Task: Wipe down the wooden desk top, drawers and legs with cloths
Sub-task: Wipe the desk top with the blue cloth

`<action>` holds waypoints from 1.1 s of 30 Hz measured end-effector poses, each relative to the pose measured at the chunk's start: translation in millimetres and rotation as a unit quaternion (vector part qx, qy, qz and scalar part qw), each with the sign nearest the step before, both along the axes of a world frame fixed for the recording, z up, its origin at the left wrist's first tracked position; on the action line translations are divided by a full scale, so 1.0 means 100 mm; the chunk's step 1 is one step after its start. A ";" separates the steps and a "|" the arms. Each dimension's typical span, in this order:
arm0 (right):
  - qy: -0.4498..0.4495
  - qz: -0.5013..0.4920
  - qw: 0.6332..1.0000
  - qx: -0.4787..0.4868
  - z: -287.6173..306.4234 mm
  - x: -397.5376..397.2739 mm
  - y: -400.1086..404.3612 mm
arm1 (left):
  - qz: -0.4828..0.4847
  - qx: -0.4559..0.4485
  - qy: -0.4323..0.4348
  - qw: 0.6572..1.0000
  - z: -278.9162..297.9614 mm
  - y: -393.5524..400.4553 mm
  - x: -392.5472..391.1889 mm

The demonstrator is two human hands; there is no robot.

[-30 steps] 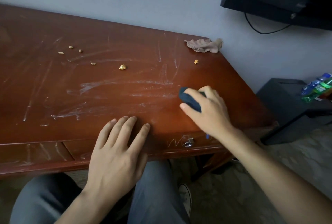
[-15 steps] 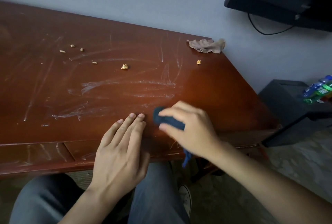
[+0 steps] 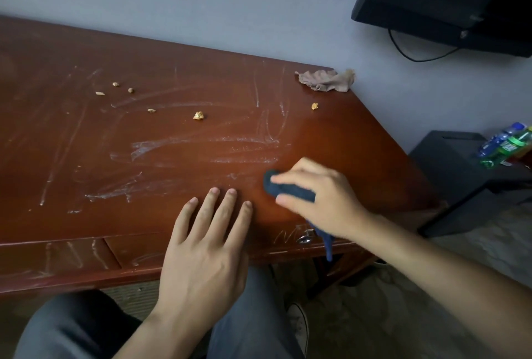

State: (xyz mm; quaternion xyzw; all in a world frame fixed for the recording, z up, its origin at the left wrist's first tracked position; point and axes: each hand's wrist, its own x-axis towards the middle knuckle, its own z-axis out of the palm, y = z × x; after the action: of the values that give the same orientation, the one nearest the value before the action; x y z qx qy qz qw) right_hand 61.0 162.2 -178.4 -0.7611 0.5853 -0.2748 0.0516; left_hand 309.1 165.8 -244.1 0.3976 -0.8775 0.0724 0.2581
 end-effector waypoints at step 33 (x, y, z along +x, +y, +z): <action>0.018 0.056 0.998 0.000 0.01 0.03 -0.25 | 0.009 -0.076 0.026 0.997 -0.08 -0.16 -0.36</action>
State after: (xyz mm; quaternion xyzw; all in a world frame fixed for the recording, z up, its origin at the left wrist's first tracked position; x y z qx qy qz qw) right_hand 64.3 137.1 -177.8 -0.7973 0.5430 -0.2574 0.0565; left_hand 273.0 150.3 -251.6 0.3868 -0.8587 0.1312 0.3096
